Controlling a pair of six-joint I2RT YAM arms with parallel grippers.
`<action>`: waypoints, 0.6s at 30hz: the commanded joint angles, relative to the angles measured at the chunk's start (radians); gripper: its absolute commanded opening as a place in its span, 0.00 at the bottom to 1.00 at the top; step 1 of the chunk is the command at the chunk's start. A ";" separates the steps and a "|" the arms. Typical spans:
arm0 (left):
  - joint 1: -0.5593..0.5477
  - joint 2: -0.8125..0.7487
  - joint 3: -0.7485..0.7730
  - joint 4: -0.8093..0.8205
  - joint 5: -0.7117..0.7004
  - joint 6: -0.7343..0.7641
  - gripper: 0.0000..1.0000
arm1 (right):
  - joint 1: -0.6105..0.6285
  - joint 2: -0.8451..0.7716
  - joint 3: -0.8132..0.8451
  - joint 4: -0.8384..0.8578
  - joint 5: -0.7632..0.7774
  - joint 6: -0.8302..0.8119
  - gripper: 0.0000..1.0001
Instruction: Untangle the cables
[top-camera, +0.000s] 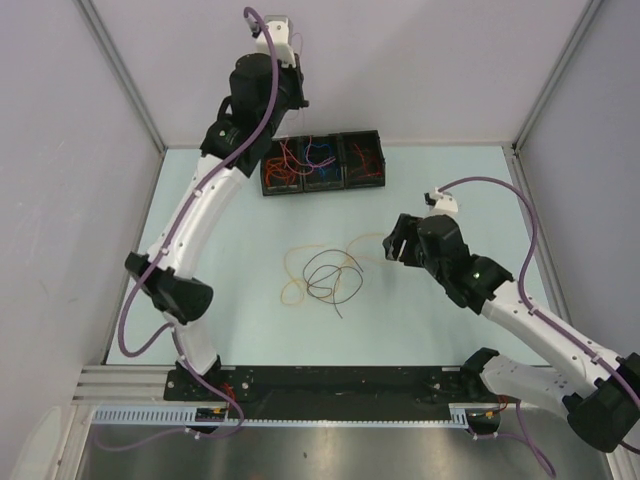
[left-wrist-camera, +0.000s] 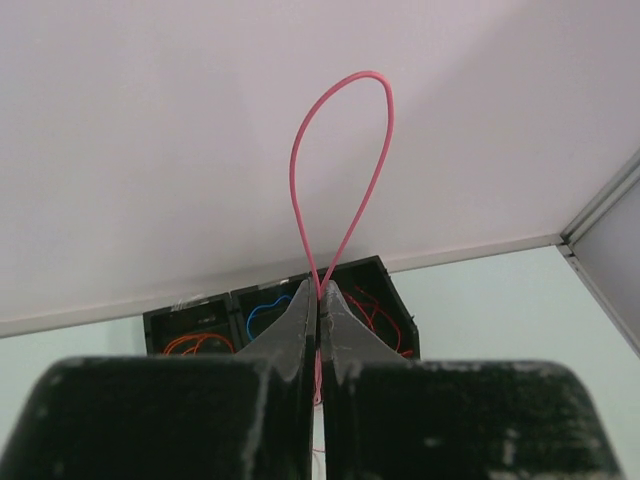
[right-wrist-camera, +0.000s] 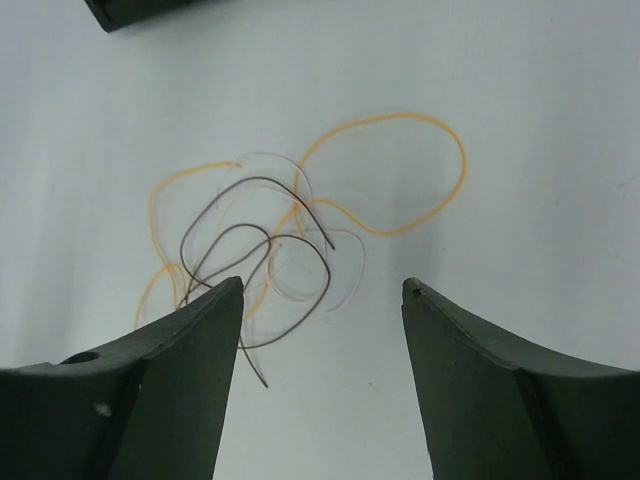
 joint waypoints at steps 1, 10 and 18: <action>0.041 0.082 0.109 0.053 0.080 -0.030 0.01 | 0.005 -0.035 -0.051 0.038 0.024 0.032 0.70; 0.092 0.243 0.172 0.186 0.158 -0.057 0.00 | 0.011 -0.039 -0.131 0.053 -0.007 0.035 0.70; 0.109 0.329 0.189 0.318 0.208 -0.102 0.00 | 0.017 -0.038 -0.202 0.076 -0.007 0.044 0.70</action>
